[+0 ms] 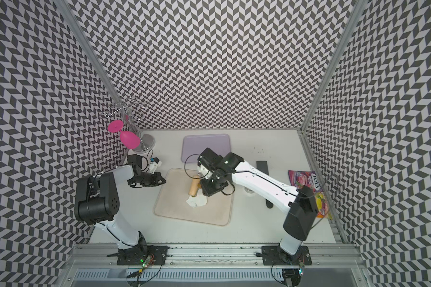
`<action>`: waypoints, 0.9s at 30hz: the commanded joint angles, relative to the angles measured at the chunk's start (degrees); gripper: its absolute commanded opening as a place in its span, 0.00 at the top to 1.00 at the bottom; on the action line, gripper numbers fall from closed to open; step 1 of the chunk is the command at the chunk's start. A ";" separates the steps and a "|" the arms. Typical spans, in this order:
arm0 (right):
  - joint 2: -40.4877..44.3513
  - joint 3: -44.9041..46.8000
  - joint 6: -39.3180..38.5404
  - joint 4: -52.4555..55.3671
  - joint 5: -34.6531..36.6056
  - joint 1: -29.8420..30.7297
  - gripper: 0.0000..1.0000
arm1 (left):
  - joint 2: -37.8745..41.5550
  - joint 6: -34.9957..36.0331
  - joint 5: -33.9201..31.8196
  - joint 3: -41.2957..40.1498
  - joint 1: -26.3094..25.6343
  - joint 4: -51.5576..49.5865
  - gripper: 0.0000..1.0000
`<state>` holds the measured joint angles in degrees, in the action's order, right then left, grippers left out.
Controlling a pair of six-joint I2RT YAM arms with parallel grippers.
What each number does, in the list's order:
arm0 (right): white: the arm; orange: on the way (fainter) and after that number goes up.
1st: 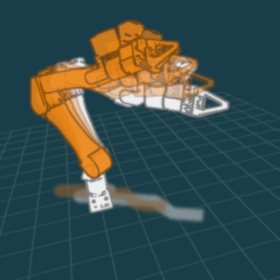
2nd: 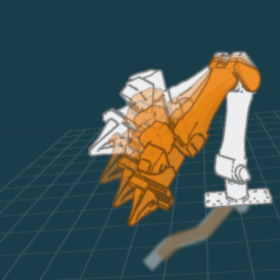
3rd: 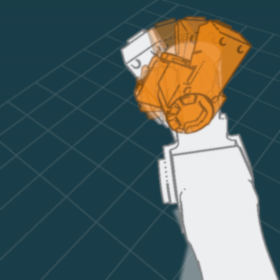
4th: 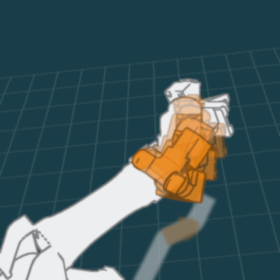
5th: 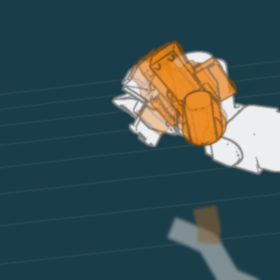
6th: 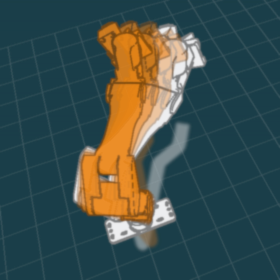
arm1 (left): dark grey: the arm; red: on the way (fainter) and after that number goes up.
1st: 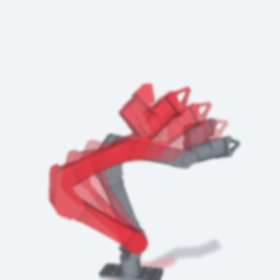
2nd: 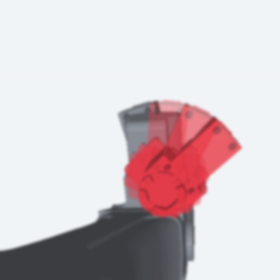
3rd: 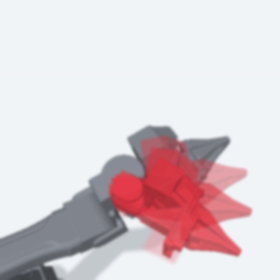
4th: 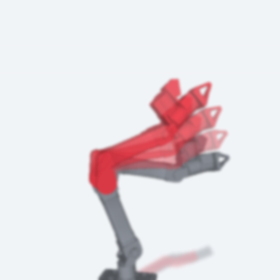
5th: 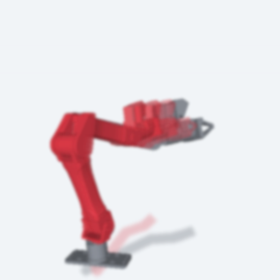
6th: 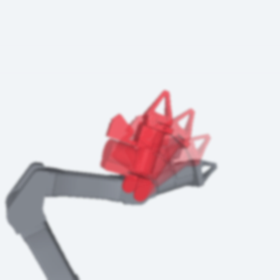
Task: Roll out the dumpling wrappers from the dough
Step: Flatten out the dough on the work surface.
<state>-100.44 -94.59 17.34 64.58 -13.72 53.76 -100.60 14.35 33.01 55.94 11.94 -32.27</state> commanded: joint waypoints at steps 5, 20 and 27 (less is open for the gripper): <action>-6.32 -7.33 -5.37 0.41 1.01 0.78 1.00 | 0.79 1.20 4.04 1.12 0.32 -1.39 1.00; -5.44 2.60 -4.96 -4.12 -6.53 -1.54 1.00 | 0.77 1.21 3.96 1.03 0.39 -1.37 1.00; -4.91 11.00 -3.96 -6.65 -10.63 -7.81 1.00 | 0.48 1.20 3.59 1.19 0.43 -1.38 1.00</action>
<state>-106.63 -86.35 12.53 59.51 -24.12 48.21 -100.60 14.55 33.32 55.94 12.03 -32.32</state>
